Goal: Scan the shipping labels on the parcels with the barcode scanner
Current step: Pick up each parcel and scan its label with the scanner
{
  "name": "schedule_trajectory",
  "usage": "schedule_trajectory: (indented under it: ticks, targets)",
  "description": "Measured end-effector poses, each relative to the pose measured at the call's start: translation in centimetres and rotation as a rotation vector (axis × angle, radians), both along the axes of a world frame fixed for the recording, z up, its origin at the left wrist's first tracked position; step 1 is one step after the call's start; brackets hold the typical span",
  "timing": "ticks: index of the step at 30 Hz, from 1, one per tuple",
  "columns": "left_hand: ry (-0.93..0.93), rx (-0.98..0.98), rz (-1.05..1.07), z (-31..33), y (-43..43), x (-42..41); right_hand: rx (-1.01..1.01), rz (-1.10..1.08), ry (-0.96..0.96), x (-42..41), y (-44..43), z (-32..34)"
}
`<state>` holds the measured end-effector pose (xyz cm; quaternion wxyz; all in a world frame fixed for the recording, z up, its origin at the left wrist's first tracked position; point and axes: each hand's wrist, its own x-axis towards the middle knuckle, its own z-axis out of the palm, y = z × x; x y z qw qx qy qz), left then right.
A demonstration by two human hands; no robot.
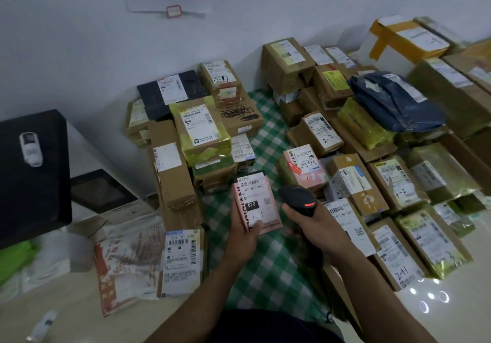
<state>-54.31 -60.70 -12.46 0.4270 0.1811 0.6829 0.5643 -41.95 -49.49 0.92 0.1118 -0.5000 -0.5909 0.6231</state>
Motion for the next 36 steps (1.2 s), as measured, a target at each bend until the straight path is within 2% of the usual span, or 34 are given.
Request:
schedule_trajectory:
  ticks: [3,15,20,26,30,36]
  targets:
    - [-0.053,0.053,0.007,2.1,-0.4,-0.3,0.045,0.008,0.038,-0.3,-0.1,0.4]
    - [0.033,0.090,-0.058,5.9,-0.3,-1.8,0.113,0.101,0.139,-1.0,-0.6,2.9]
    - [0.015,0.091,0.017,6.5,0.3,-2.4,0.190,0.155,0.080,-1.3,0.0,4.2]
    - [0.090,0.067,0.065,6.7,1.1,-3.5,0.261,0.187,-0.006,-1.5,0.0,5.2]
    - [0.097,0.008,0.078,6.9,2.0,-4.2,0.288,0.284,0.001,-1.2,0.0,6.0]
    - [0.097,-0.044,0.086,7.1,3.0,-4.4,0.299,0.316,-0.034,-1.1,-0.2,7.0]
